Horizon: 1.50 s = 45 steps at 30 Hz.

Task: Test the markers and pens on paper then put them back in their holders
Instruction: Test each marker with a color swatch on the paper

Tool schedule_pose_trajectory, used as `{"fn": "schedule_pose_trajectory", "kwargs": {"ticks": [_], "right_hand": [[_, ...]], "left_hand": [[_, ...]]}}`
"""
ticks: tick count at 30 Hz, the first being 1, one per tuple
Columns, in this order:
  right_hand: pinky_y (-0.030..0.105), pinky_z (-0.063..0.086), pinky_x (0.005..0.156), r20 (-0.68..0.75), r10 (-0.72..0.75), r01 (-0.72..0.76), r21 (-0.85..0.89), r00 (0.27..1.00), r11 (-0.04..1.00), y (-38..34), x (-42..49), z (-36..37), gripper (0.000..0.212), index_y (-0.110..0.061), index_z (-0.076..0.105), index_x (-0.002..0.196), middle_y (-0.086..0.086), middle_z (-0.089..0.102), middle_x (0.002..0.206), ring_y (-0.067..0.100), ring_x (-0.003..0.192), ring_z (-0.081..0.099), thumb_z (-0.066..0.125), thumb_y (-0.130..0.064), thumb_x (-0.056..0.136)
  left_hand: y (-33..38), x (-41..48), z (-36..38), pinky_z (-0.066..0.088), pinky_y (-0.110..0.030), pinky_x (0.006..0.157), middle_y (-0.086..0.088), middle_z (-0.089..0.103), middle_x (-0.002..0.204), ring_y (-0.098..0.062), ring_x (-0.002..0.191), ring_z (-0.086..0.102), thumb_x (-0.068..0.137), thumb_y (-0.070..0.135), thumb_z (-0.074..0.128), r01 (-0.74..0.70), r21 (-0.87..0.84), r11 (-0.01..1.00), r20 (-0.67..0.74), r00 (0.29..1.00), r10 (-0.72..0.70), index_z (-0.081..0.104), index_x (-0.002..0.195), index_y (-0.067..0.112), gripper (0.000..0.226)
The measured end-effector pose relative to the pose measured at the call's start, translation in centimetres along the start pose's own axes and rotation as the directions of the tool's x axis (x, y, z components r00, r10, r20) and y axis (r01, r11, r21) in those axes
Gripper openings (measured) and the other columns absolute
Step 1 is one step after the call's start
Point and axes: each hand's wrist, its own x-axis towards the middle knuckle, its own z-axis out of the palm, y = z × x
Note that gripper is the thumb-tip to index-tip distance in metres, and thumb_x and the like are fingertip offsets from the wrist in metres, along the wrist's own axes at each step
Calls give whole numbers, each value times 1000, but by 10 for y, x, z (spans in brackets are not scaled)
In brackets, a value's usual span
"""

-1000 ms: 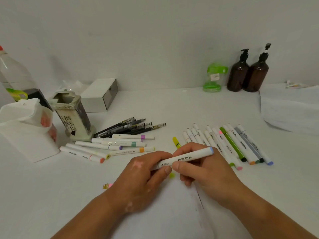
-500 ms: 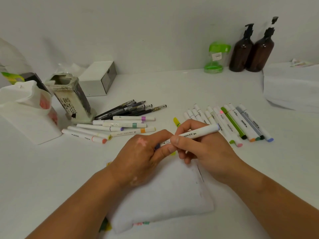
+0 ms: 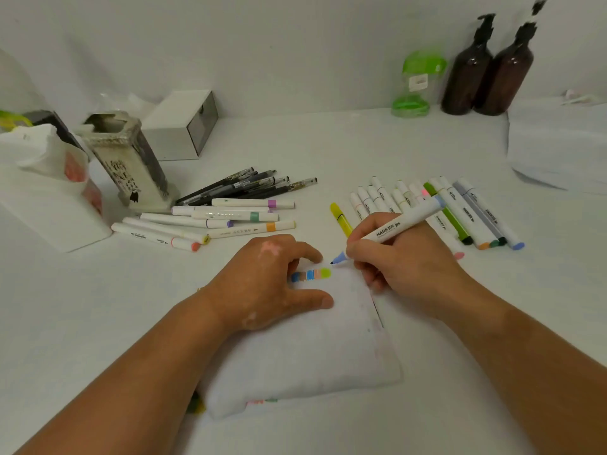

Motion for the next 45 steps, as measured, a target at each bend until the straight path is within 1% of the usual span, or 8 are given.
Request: {"fn": "schedule_pose_trajectory", "kwargs": {"ticks": [3, 6, 13, 18, 22, 32, 41, 45], "right_hand": [[16, 45, 44, -28, -41, 38, -105, 999, 994, 2, 0, 0, 15, -25, 70, 72, -4, 67, 58, 7, 45, 58, 70, -14, 83], [11, 40, 44, -29, -78, 70, -210, 997, 975, 4, 0, 0, 14, -32, 71, 73, -9, 70, 63, 0, 48, 58, 72, -20, 81], [9, 42, 48, -39, -110, 95, -278, 993, 956, 4, -1, 2, 8, -32, 72, 76, -13, 71, 69, -3, 59, 61, 76, -27, 80], [8, 40, 46, -7, -118, 109, -318, 993, 942, 3, -1, 2, 9, -31, 71, 71, -18, 66, 62, -5, 57, 59, 77, -24, 75], [8, 40, 47, -24, -145, 130, -318, 989, 939, 3, -1, 2, 11, -30, 70, 72, -20, 64, 61, -5, 58, 58, 76, -22, 78], [7, 39, 45, -10, -132, 122, -325, 991, 938, 2, -1, 1, 12, -28, 69, 70, -20, 62, 57, -5, 55, 56, 75, -21, 77], [7, 40, 47, -29, -130, 113, -326, 991, 939, 2, -1, 1, 10, -28, 68, 73, -21, 62, 59, -7, 57, 57, 74, -22, 79], [9, 39, 45, -29, -133, 117, -314, 991, 942, 1, -1, 1, 10, -25, 69, 71, -17, 61, 56, -3, 53, 56, 74, -21, 77]], "left_hand": [[-1, 0, -1, 31, -13, 60, 17, 49, 77, 0, 69, 48, 66, 74, 69, 10, -4, 1000, 9, 1000, -10, 63, 121, 41, 64], [-1, 1, -1, 32, -15, 60, 17, 49, 77, -1, 70, 48, 65, 75, 67, 21, 6, 1000, 21, 1000, -21, 63, 122, 41, 66], [0, 2, -2, 32, -14, 61, 21, 47, 79, -1, 72, 48, 67, 74, 66, 44, 18, 999, 49, 998, -45, 62, 124, 41, 66], [0, 2, -2, 33, -15, 62, 21, 47, 80, -1, 72, 47, 67, 74, 67, 52, 23, 998, 53, 997, -54, 61, 125, 41, 66], [-1, 3, -1, 31, -14, 61, 21, 47, 79, 0, 72, 47, 66, 76, 64, 59, 33, 998, 54, 997, -61, 61, 124, 42, 68], [-1, 3, -1, 31, -13, 61, 20, 48, 79, 0, 71, 48, 66, 76, 65, 55, 30, 998, 46, 997, -57, 62, 124, 42, 67], [-1, 3, -1, 31, -14, 61, 21, 47, 80, 0, 72, 48, 59, 83, 54, 58, 45, 997, 59, 996, -60, 60, 124, 44, 76], [-4, 4, 0, 31, -13, 60, 21, 48, 79, 1, 71, 48, 58, 84, 54, 59, 47, 997, 55, 997, -62, 61, 122, 44, 76]]}}
